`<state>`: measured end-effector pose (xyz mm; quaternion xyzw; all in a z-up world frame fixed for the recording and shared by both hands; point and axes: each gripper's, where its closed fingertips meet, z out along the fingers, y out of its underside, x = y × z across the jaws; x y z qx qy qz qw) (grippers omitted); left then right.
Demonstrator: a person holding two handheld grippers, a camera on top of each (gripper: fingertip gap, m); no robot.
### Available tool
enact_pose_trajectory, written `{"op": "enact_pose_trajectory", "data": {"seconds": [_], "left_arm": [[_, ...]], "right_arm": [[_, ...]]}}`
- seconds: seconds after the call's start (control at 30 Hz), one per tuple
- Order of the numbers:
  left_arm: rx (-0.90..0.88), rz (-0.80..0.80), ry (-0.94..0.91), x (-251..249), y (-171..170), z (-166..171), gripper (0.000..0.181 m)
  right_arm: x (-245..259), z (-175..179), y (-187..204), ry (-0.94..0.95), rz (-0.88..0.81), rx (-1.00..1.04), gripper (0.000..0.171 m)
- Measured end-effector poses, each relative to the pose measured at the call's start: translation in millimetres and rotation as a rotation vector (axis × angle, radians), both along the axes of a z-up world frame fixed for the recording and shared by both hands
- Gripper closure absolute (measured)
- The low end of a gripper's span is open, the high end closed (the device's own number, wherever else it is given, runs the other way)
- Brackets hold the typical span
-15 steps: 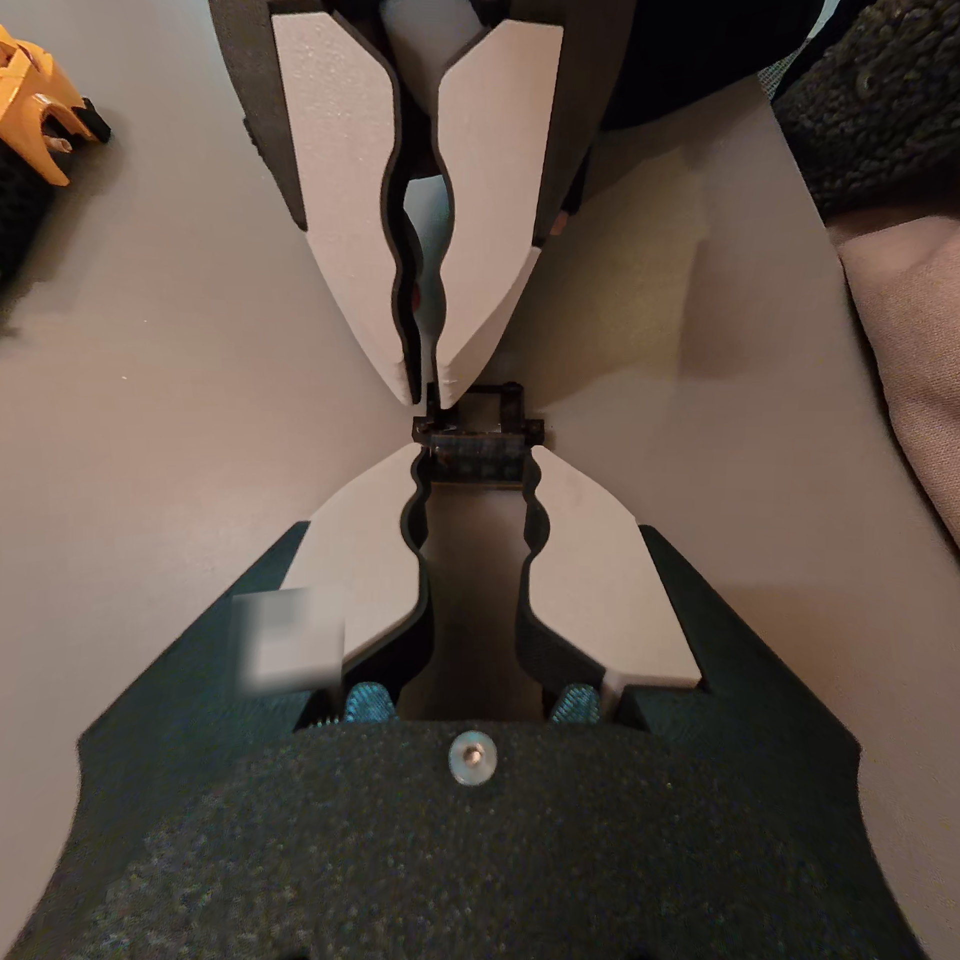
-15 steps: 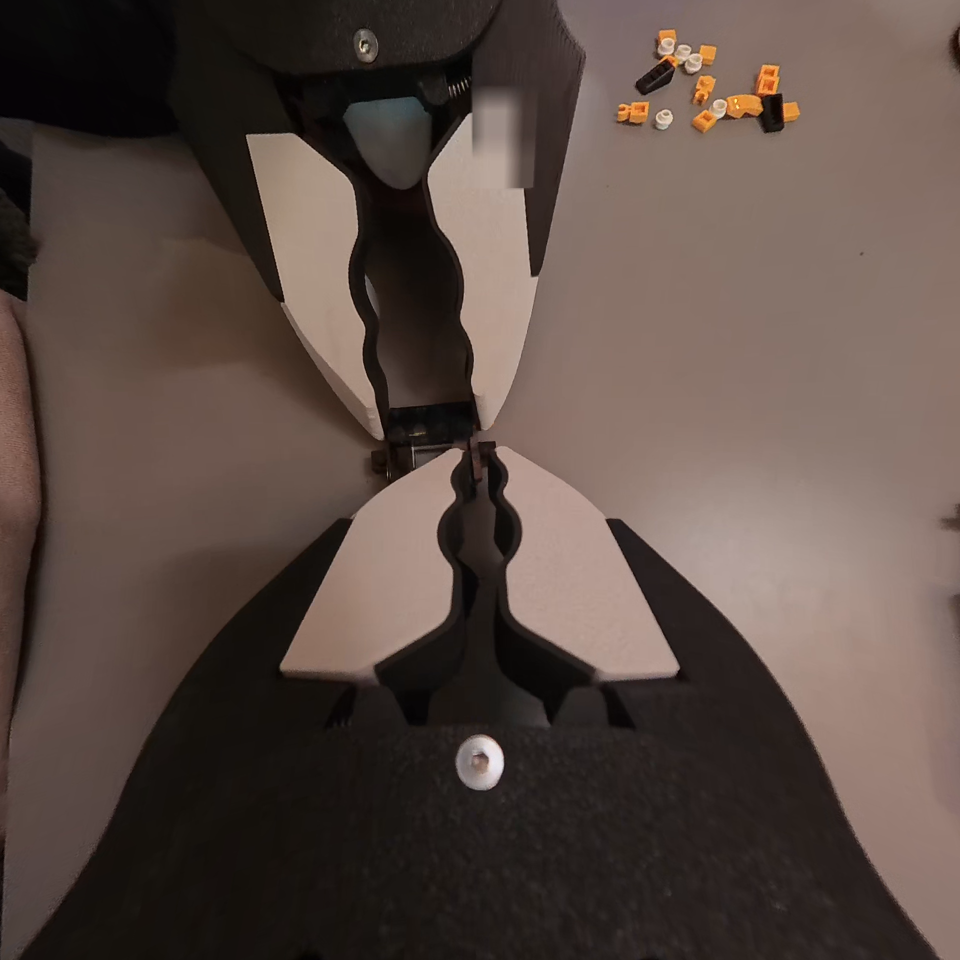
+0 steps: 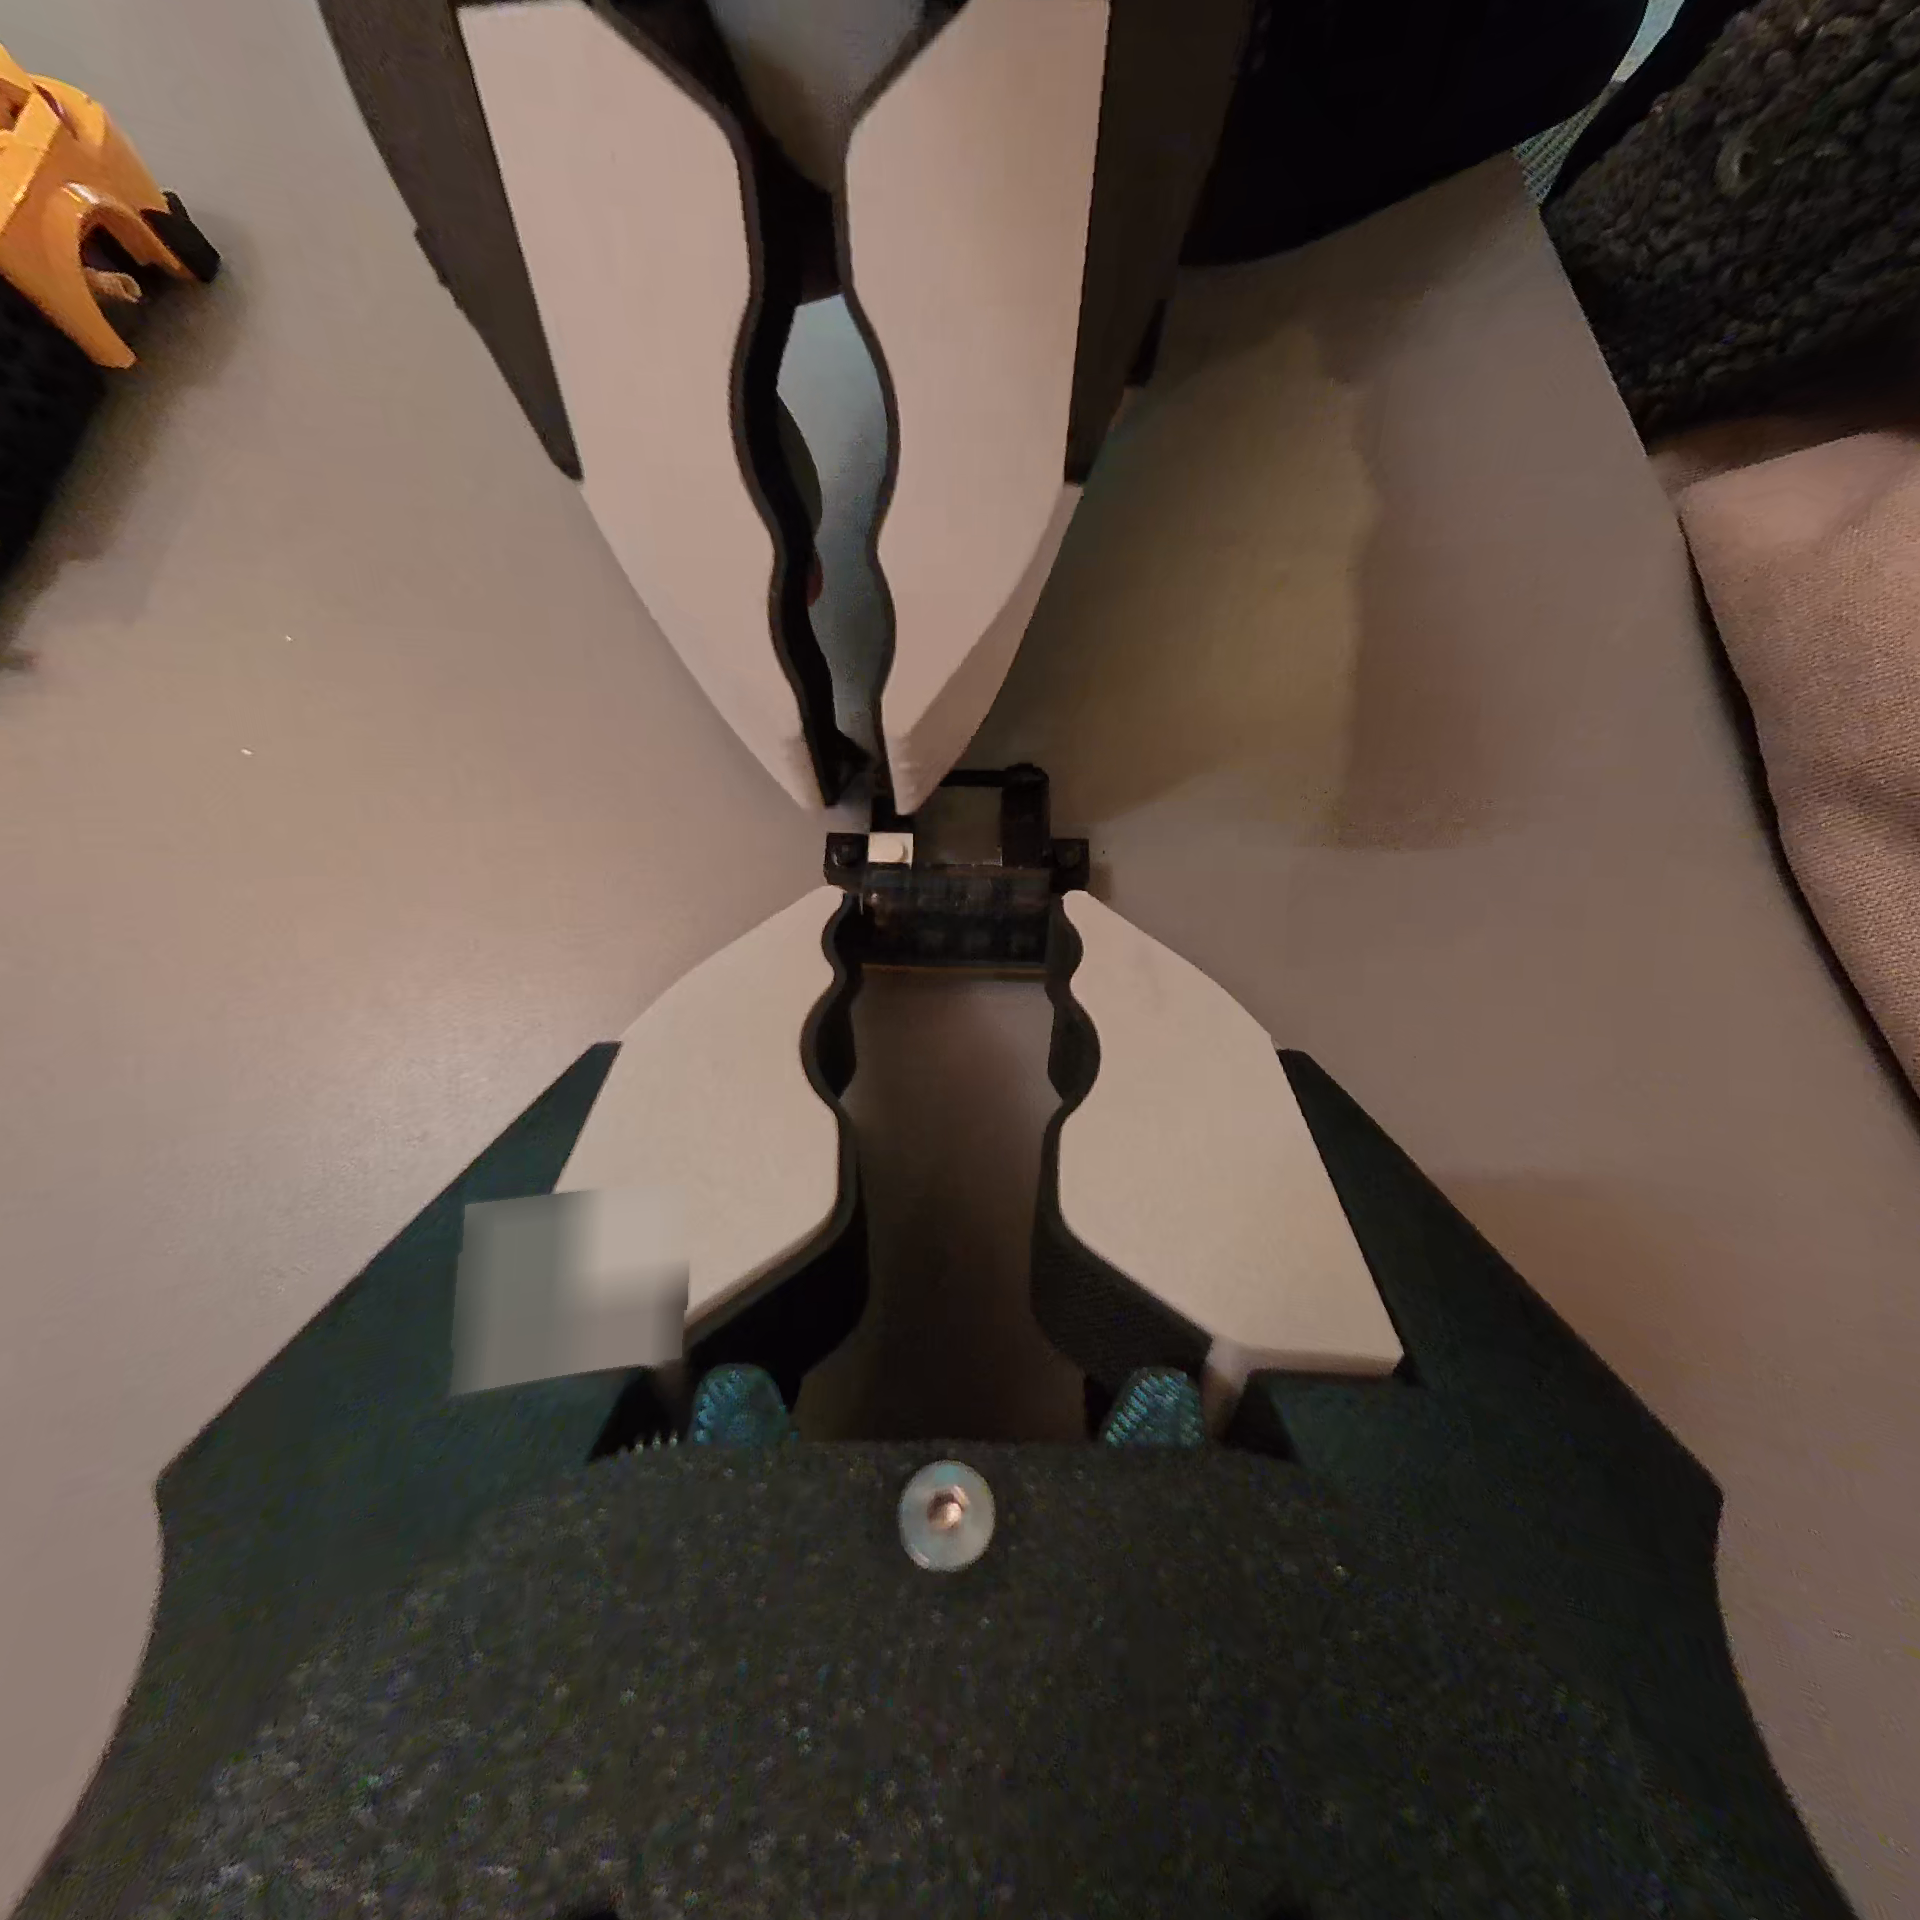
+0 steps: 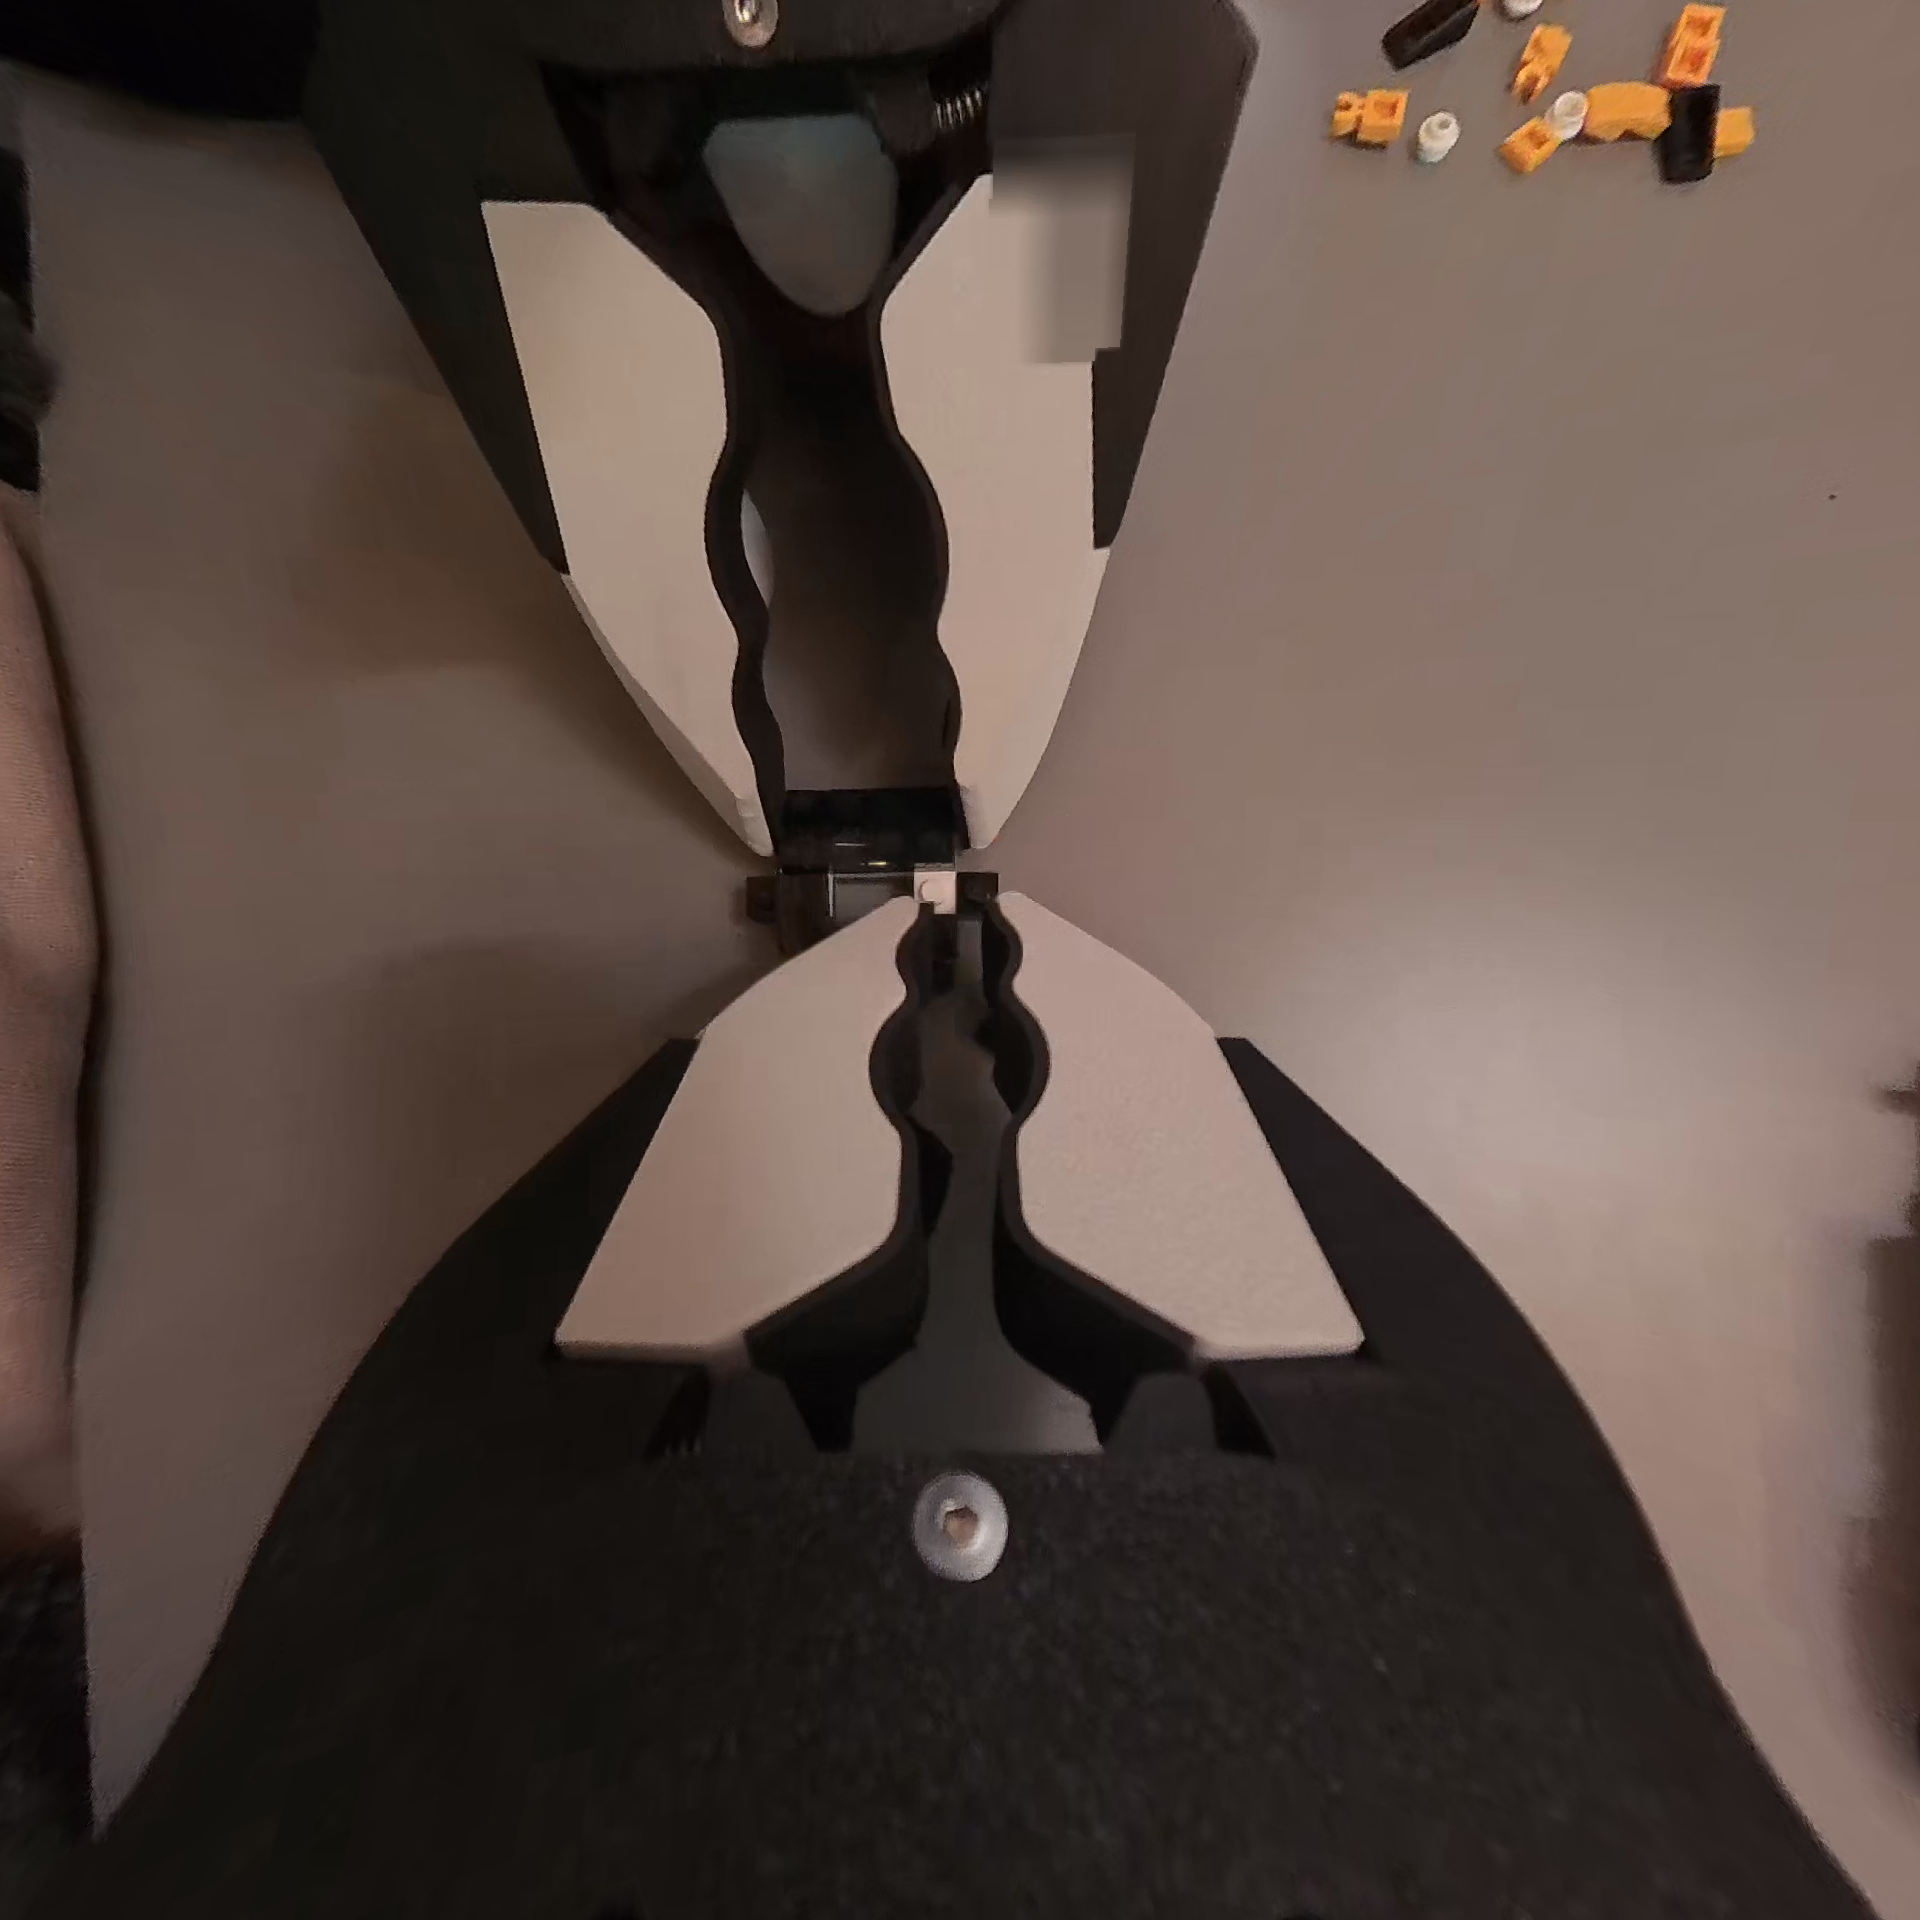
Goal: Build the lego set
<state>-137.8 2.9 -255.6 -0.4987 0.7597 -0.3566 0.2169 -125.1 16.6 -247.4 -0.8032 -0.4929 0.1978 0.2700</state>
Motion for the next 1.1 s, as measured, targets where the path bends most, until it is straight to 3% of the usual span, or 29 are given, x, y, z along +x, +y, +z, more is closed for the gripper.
{"op": "enact_pose_trajectory", "data": {"seconds": [0.3, 0.63, 0.77, 0.93, 0.97, 1.1], "left_arm": [[0.002, 0.001, 0.0, -0.5, 0.0, 0.0, 0.148], [0.001, -0.001, 0.0, -1.3, -0.9, 0.5, 0.148], [-0.036, 0.001, -0.027, -2.5, -2.5, 8.0, 0.148], [-0.094, 0.025, -0.07, -2.1, -0.7, 19.3, 0.149], [-0.086, 0.033, -0.078, -1.4, 0.5, 20.4, 0.149], [0.007, 0.035, -0.128, 3.6, -1.3, 27.8, 0.152]], "right_arm": [[37.1, 9.9, 13.2, -0.041, -0.074, -0.022, 0.163], [37.8, -12.8, 1.3, -0.173, 0.09, 0.058, 0.153], [32.8, -13.6, 1.9, -0.157, 0.112, 0.064, 0.15], [31.1, -10.9, 1.8, -0.121, 0.107, 0.079, 0.162], [28.0, -6.0, 0.0, -0.08, 0.105, 0.082, 0.171], [16.0, 11.7, -7.5, 0.096, 0.046, -0.014, 0.171]]}}
